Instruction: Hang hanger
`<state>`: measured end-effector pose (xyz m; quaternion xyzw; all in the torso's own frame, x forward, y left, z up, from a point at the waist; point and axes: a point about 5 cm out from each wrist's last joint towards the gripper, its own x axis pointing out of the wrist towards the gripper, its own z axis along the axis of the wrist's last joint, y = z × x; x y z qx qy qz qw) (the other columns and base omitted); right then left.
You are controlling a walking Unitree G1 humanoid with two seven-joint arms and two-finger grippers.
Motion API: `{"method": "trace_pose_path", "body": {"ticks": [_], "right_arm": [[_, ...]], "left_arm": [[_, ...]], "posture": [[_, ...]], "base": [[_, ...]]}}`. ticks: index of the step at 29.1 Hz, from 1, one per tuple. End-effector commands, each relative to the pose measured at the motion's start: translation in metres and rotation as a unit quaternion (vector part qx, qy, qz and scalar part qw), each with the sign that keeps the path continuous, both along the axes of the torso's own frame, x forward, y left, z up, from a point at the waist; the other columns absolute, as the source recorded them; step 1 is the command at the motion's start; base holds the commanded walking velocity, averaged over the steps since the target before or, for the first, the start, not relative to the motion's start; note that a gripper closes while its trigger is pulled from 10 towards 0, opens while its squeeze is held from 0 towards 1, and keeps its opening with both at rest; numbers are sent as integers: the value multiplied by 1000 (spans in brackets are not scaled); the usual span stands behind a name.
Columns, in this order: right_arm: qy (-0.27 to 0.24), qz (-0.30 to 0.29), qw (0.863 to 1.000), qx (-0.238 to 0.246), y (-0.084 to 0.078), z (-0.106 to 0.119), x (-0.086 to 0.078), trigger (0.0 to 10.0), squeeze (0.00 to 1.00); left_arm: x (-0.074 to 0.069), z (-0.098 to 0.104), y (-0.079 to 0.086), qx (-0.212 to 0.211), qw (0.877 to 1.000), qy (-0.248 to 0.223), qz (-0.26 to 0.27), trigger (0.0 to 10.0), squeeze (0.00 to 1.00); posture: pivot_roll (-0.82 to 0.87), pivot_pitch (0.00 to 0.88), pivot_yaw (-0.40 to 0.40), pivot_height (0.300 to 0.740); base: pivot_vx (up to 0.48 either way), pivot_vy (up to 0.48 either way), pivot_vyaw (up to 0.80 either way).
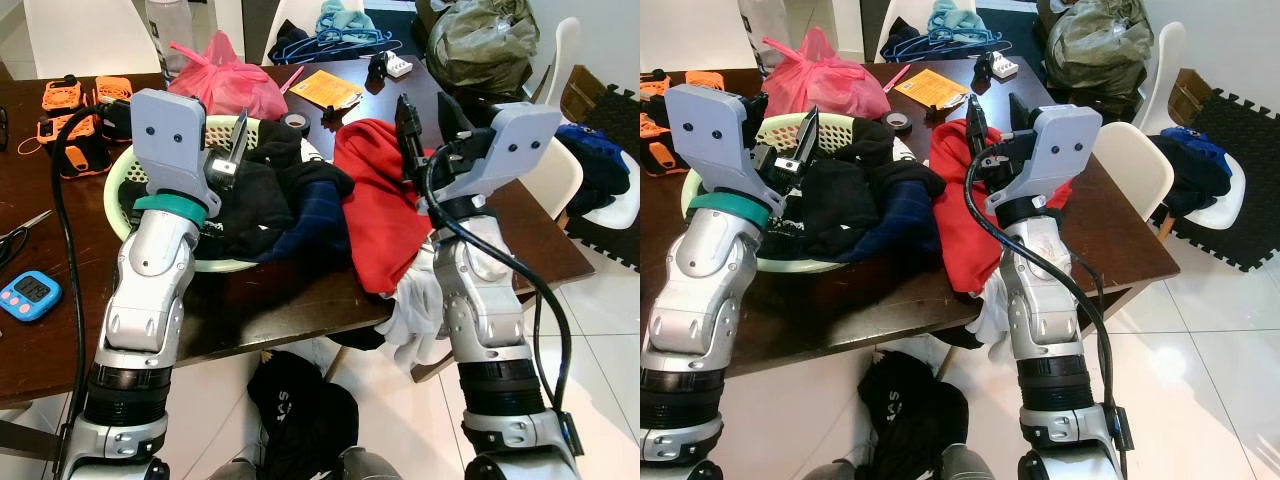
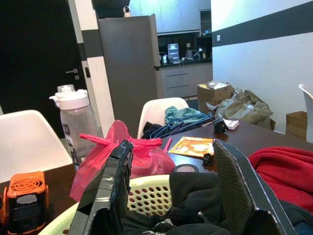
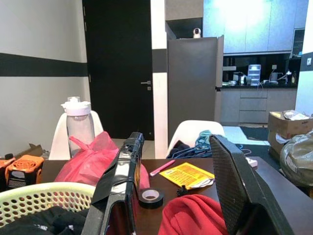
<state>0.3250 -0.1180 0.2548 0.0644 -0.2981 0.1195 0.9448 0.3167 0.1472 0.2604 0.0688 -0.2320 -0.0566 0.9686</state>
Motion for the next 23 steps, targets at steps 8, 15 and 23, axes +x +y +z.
{"method": "trace_pose_path", "body": {"ticks": [8, 15, 23], "right_arm": [[-3, 6, 1000, 0, 1, 3, 3, 10000, 0], [-11, 18, 1000, -3, 1, 7, 1, 10000, 0], [5, 272, 924, 267, 3, 31, -14, 10000, 0]], "left_arm": [[-2, 0, -2, 2, 1000, -7, 4, 10000, 0], [-11, 16, -2, 26, 996, -44, -68, 10000, 0], [-30, 58, 5, -210, 930, -82, -291, 10000, 0]], "posture": [[72, 48, -29, 740], [88, 45, -19, 740], [89, 36, -22, 740]], "base": [[0, 0, 0], [0, 0, 0], [0, 0, 0]]}}
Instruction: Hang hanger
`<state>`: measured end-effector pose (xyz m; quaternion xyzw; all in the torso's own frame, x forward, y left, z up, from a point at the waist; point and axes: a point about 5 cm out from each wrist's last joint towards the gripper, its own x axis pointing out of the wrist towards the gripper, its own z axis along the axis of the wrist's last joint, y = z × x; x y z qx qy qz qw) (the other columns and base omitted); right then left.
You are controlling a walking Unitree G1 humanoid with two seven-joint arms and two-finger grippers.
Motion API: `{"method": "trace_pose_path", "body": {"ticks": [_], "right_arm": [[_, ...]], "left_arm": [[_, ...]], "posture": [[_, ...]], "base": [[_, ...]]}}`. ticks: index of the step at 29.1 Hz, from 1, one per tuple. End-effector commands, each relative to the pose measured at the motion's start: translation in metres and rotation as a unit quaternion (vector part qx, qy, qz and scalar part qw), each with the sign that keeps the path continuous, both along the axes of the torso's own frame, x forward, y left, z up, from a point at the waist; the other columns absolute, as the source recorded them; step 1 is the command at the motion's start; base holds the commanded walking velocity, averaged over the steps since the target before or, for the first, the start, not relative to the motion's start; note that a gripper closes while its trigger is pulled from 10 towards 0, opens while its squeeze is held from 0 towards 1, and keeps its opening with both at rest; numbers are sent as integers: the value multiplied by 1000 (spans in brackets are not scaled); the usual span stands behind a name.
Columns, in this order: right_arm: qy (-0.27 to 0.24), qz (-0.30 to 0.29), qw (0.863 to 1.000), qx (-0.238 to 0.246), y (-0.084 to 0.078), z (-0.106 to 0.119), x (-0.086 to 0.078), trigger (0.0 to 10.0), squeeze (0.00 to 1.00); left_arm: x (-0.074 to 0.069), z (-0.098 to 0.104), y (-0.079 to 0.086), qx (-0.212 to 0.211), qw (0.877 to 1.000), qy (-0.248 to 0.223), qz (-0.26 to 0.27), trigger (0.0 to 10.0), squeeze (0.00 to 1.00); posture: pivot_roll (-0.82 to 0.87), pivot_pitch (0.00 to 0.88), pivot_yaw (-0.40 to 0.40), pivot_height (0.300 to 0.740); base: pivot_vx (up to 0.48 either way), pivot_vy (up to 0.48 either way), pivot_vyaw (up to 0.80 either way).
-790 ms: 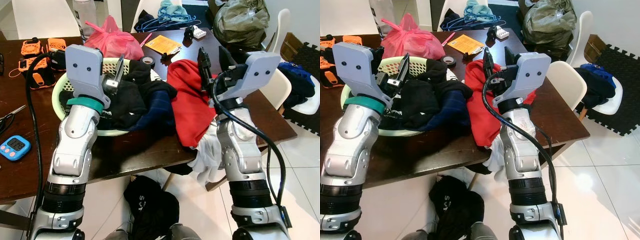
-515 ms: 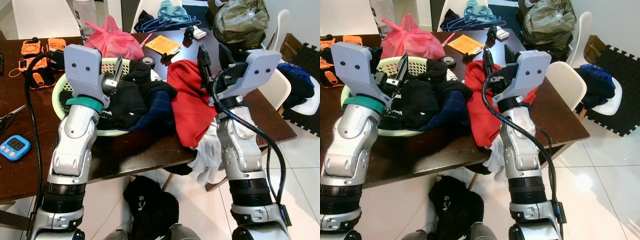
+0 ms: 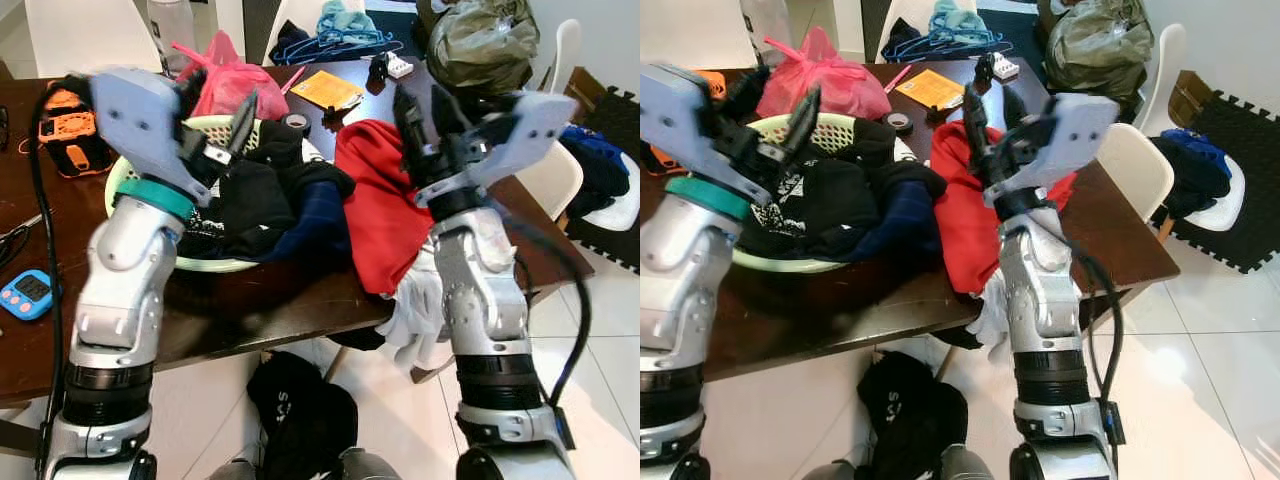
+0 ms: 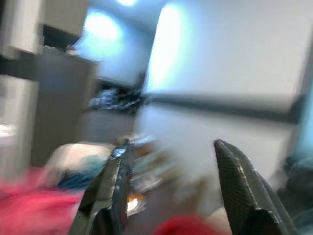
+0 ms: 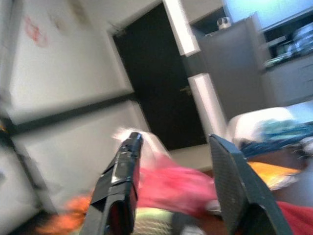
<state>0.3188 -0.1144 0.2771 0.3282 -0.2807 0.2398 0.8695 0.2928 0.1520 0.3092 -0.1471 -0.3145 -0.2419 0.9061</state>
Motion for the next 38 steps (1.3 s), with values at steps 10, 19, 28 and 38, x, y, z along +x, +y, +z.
{"method": "trace_pose_path", "body": {"ticks": [10, 19, 28, 38], "right_arm": [[-127, 307, 913, 239, -10, 31, -50, 10000, 0], [-132, 322, 905, 244, -6, 34, -53, 10000, 0], [-88, 323, 919, 210, -12, 27, -47, 10000, 0], [-19, 102, 993, -61, 14, 8, -17, 10000, 0]], "left_arm": [[-16, 35, 3, -166, 953, -88, -237, 10000, 0], [-11, 32, -7, -141, 954, -76, -254, 10000, 0], [9, 15, 19, -98, 989, -1, -111, 10000, 0], [24, -10, 24, 29, 995, 50, 79, 10000, 0]], "posture": [[91, 35, -34, 740], [69, 34, -30, 740], [67, 38, -48, 740], [64, 33, -47, 740]], "base": [[0, 0, 0], [0, 0, 0], [0, 0, 0], [0, 0, 0]]}}
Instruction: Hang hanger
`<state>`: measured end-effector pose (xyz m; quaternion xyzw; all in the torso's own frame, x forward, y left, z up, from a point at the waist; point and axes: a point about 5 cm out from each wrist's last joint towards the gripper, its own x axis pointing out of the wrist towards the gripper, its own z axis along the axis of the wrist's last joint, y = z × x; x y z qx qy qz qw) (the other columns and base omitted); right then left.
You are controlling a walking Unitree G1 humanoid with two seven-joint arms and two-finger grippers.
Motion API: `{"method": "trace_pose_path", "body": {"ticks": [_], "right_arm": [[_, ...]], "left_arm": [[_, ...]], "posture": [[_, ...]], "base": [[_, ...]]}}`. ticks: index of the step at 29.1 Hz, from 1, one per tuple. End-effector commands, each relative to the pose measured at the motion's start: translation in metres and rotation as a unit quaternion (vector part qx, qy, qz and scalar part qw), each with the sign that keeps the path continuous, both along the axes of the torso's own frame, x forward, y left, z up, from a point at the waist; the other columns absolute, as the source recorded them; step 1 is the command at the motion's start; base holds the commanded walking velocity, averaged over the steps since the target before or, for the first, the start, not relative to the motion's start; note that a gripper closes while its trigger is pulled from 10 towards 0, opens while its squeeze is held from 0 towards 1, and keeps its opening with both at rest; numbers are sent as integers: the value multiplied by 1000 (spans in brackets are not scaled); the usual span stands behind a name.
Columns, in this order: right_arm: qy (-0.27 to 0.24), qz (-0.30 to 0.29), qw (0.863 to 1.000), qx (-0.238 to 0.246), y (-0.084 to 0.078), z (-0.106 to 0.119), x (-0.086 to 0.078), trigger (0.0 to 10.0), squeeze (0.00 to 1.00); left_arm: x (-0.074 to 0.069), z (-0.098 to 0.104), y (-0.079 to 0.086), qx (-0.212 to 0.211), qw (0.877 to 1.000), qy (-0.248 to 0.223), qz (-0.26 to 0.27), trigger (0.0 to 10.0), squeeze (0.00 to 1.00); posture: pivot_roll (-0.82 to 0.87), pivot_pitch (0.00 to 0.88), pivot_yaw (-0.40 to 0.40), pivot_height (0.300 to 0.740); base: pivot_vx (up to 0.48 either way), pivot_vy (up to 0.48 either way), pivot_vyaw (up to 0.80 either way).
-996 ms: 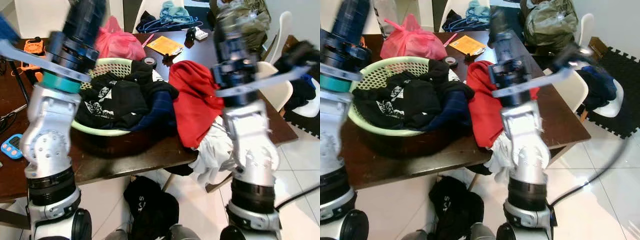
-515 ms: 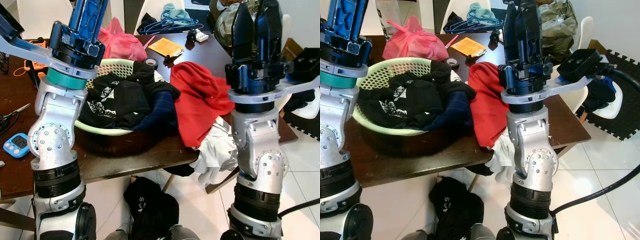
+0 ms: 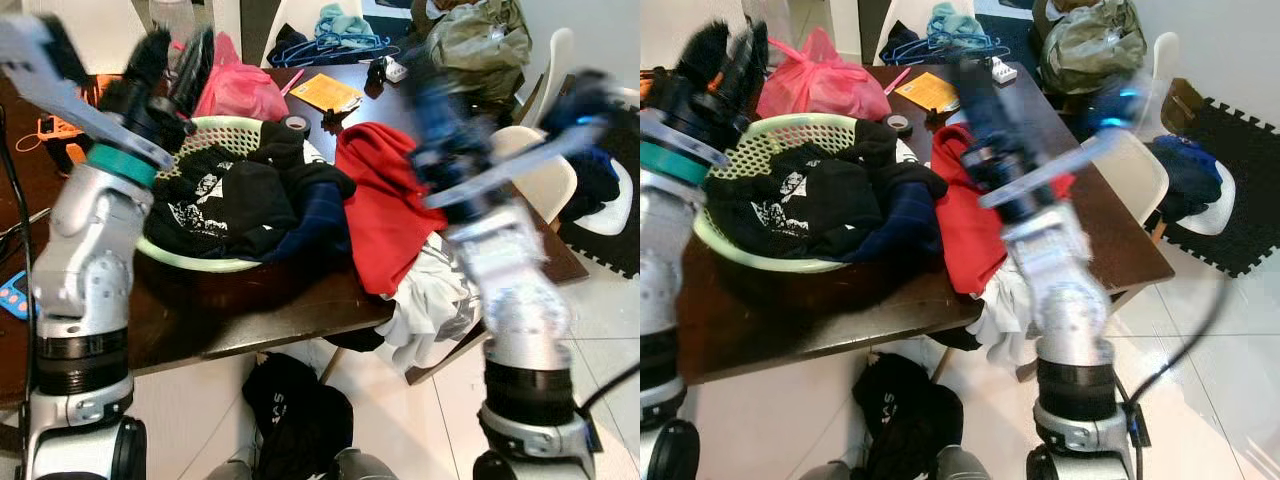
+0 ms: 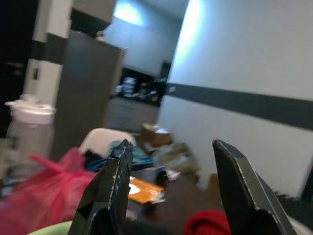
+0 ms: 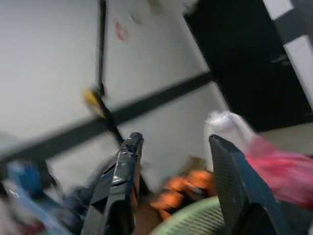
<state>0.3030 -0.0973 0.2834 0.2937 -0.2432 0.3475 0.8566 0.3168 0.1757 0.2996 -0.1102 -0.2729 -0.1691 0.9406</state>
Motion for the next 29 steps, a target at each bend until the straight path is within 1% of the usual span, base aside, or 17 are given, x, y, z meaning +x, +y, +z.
{"method": "trace_pose_path", "body": {"ticks": [1, 2, 3, 4, 5, 7, 9, 10, 12, 13, 14, 16, 18, 19, 20, 26, 29], "right_arm": [[-1, -128, 991, -47, -12, -3, 11, 10000, 0], [-1, -128, 991, -47, -12, -3, 11, 10000, 0], [-16, -198, 977, -81, -17, -3, 14, 10000, 0], [-35, -244, 963, -111, -19, -3, 15, 10000, 0], [-35, -244, 963, -111, -19, -3, 15, 10000, 0], [-43, -263, 956, -121, -20, -4, 14, 10000, 0], [-42, -264, 956, -119, -20, -4, 14, 10000, 0], [-45, -267, 955, -121, -19, -5, 15, 10000, 0], [-50, -276, 951, -127, -17, -7, 16, 10000, 0], [-52, -281, 950, -129, -17, -8, 17, 10000, 0], [-53, -283, 949, -130, -17, -8, 17, 10000, 0], [-54, -289, 947, -129, -16, -8, 18, 10000, 0], [-55, -296, 945, -128, -16, -9, 19, 10000, 0], [-55, -296, 945, -128, -16, -9, 19, 10000, 0], [-57, -300, 944, -127, -16, -10, 19, 10000, 0], [-58, -302, 943, -125, -15, -10, 22, 10000, 0], [-59, -303, 943, -122, -15, -10, 23, 10000, 0]], "left_arm": [[0, -5, -1, 18, 999, 6, 39, 10000, 0], [0, -5, -1, 18, 999, 6, 39, 10000, 0], [-1, -9, -2, 17, 998, 13, 54, 10000, 0], [-1, -14, -2, 17, 997, 22, 70, 10000, 0], [-1, -14, -2, 17, 997, 22, 70, 10000, 0], [-1, -22, -4, 24, 995, 29, 92, 10000, 0], [-1, -23, -5, 27, 994, 29, 99, 10000, 0], [0, -24, -3, 11, 995, 32, 99, 10000, 0], [4, -26, 8, -26, 992, 49, 117, 10000, 0], [5, -25, 13, -28, 990, 51, 128, 10000, 0], [6, -25, 15, -22, 989, 49, 137, 10000, 0], [5, -22, 18, 6, 988, 39, 152, 10000, 0], [4, -18, 16, 50, 984, 20, 170, 10000, 0], [4, -18, 16, 50, 984, 20, 170, 10000, 0], [4, -16, 16, 61, 982, 12, 180, 10000, 0], [2, -13, 17, 57, 980, 8, 191, 10000, 0], [1, -13, 17, 69, 978, 5, 199, 10000, 0]], "posture": [[67, 31, -47, 740], [67, 31, -47, 740], [65, 29, -44, 740], [63, 30, -42, 740], [63, 30, -42, 740], [62, 33, -49, 740], [62, 33, -49, 740], [62, 31, -49, 740], [60, 33, -47, 740], [60, 33, -46, 740], [60, 33, -46, 740], [61, 33, -47, 740], [66, 31, -50, 740], [66, 31, -50, 740], [75, 33, -53, 740], [84, 42, -54, 740], [87, 45, -54, 740]], "base": [[0, 0, 0], [0, 0, 0], [0, 0, 0], [0, 0, 0], [0, 0, 0], [0, 0, 0], [0, 0, 0], [0, 0, 0], [0, 0, 0], [0, 0, 0], [0, 0, 0], [0, 0, 0], [0, 0, 0], [0, 0, 0], [0, 0, 0], [0, 0, 0], [0, 0, 0]]}}
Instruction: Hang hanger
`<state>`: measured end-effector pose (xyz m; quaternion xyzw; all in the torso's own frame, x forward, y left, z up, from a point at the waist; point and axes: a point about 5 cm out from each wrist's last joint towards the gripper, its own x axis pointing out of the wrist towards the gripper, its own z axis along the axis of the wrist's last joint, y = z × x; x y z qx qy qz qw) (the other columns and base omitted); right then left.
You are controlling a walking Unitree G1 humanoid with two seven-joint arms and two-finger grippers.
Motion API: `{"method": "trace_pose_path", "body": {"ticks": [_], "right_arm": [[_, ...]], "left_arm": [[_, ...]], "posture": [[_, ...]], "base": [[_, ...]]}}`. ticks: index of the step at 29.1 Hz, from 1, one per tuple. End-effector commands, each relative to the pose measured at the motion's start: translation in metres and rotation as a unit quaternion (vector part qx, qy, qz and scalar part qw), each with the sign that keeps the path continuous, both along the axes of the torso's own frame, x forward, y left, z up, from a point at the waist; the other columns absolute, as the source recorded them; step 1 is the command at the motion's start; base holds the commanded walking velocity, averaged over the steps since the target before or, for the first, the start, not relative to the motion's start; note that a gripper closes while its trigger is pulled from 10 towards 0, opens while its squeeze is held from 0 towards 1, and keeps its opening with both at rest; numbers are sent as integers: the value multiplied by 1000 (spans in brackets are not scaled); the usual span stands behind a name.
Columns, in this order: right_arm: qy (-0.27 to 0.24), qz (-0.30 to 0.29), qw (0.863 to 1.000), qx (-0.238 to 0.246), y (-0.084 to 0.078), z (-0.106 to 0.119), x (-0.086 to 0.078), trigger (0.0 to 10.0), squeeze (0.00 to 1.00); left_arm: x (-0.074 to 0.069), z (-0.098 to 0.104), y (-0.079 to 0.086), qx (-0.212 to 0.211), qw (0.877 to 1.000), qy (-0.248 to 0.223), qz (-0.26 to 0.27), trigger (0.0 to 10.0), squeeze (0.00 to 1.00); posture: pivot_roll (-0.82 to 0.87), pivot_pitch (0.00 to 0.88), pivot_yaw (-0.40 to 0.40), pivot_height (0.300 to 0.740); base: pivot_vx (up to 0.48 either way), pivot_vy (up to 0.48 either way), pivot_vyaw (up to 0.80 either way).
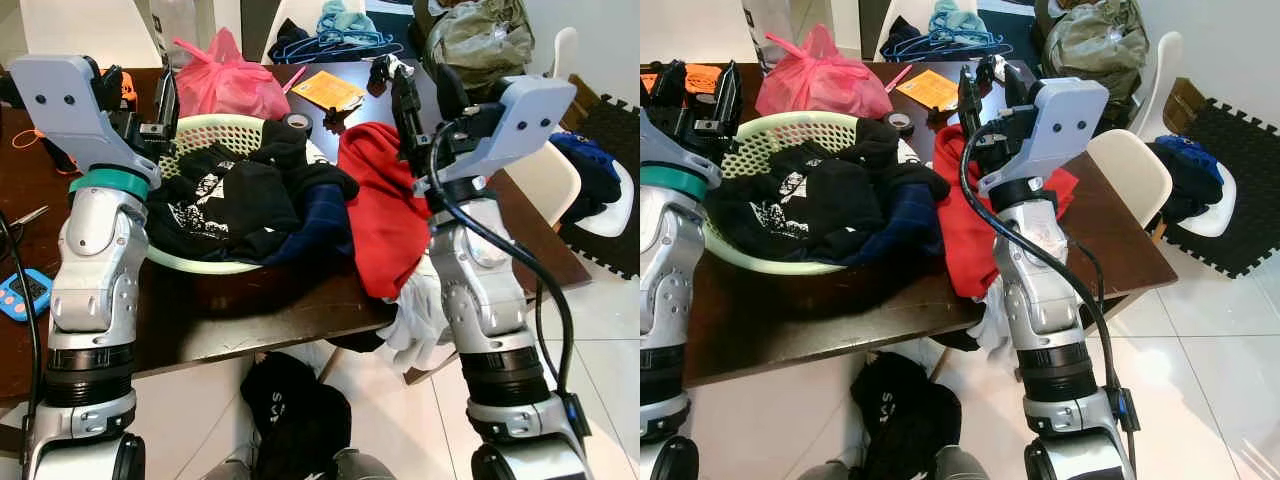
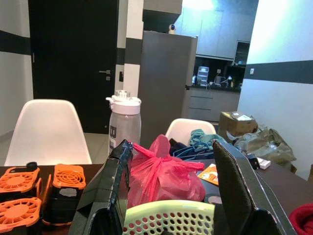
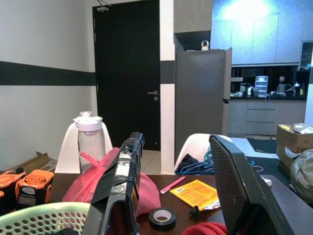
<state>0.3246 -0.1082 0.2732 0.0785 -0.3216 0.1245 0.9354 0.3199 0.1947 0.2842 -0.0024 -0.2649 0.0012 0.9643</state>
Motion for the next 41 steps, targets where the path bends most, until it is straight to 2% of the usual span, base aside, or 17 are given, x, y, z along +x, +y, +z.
{"method": "trace_pose_path", "body": {"ticks": [1, 8, 9, 10, 12, 13, 17, 19, 20, 21, 22, 26, 30, 35, 37, 38, 41], "right_arm": [[-5, -9, 1000, 4, -4, 1, 1, 10000, 0], [-38, -31, 999, -25, -4, 9, -1, 10000, 0], [-82, -74, 992, -67, -7, 18, -5, 10000, 0], [-101, -95, 987, -85, -9, 21, -6, 10000, 0], [-112, -107, 983, -95, -10, 24, -8, 10000, 0], [-141, -155, 968, -139, -11, 29, -10, 10000, 0], [-171, -178, 956, -160, -9, 36, -10, 10000, 0], [-162, -166, 960, -157, -7, 33, -9, 10000, 0], [-88, -99, 986, -105, 0, 13, -3, 10000, 0], [-69, -76, 990, -92, 4, 7, -3, 10000, 0], [-68, -61, 991, -96, 9, 4, -5, 10000, 0], [-81, -54, 989, -116, 16, 3, -9, 10000, 0], [-70, -63, 990, -101, 10, 3, -6, 10000, 0], [-69, -72, 989, -106, 3, 3, -3, 10000, 0], [-67, -69, 990, -105, 2, 3, -3, 10000, 0], [-65, -64, 990, -104, 2, 4, -3, 10000, 0], [-66, -59, 990, -107, 4, 5, -3, 10000, 0]], "left_arm": [[-2, 3, -2, 15, 1000, -10, 6, 10000, 0], [0, 9, -10, 87, 996, -31, 14, 10000, 0], [-5, 20, -19, 27, 995, -51, -75, 10000, 0], [-9, 25, -21, -4, 991, -63, -115, 10000, 0], [-11, 28, -23, -21, 988, -71, -139, 10000, 0], [-18, 32, -29, -45, 973, -77, -212, 10000, 0], [-20, 40, -30, -63, 963, -85, -247, 10000, 0], [-18, 37, -28, -54, 969, -77, -228, 10000, 0], [12, -18, -25, 96, 984, 108, -100, 10000, 0], [17, -40, -18, 145, 974, 167, -55, 10000, 0], [18, -52, -12, 151, 968, 197, -33, 10000, 0], [14, -52, -6, 131, 971, 195, -35, 10000, 0], [3, -44, -6, 107, 969, 193, -106, 10000, 0], [-12, -35, 5, 169, 955, 196, -144, 10000, 0], [-15, -35, 19, 252, 938, 205, -124, 10000, 0], [-14, -35, 38, 297, 922, 223, -109, 10000, 0], [1, -29, 73, 272, 930, 246, -27, 10000, 0]], "posture": [[84, 45, -54, 740], [75, 41, -58, 740], [78, 50, -59, 740], [78, 50, -59, 740], [78, 50, -59, 740], [80, 49, -58, 740], [94, 60, -49, 740], [98, 65, -55, 740], [95, 52, -65, 740], [95, 47, -63, 740], [91, 52, -63, 740], [91, 55, -61, 740], [103, 64, -64, 740], [104, 75, -66, 740], [107, 79, -73, 740], [111, 84, -76, 740], [114, 96, -78, 740]], "base": [[0, 0, 0], [0, 0, 0], [0, 0, 0], [0, 0, 0], [0, 0, 0], [0, 0, 0], [0, 0, 0], [0, 0, 0], [0, 0, 0], [0, 0, 0], [0, 0, 0], [0, 0, 0], [0, 0, 0], [0, 0, 0], [0, 0, 0], [0, 0, 0], [0, 0, 0]]}}
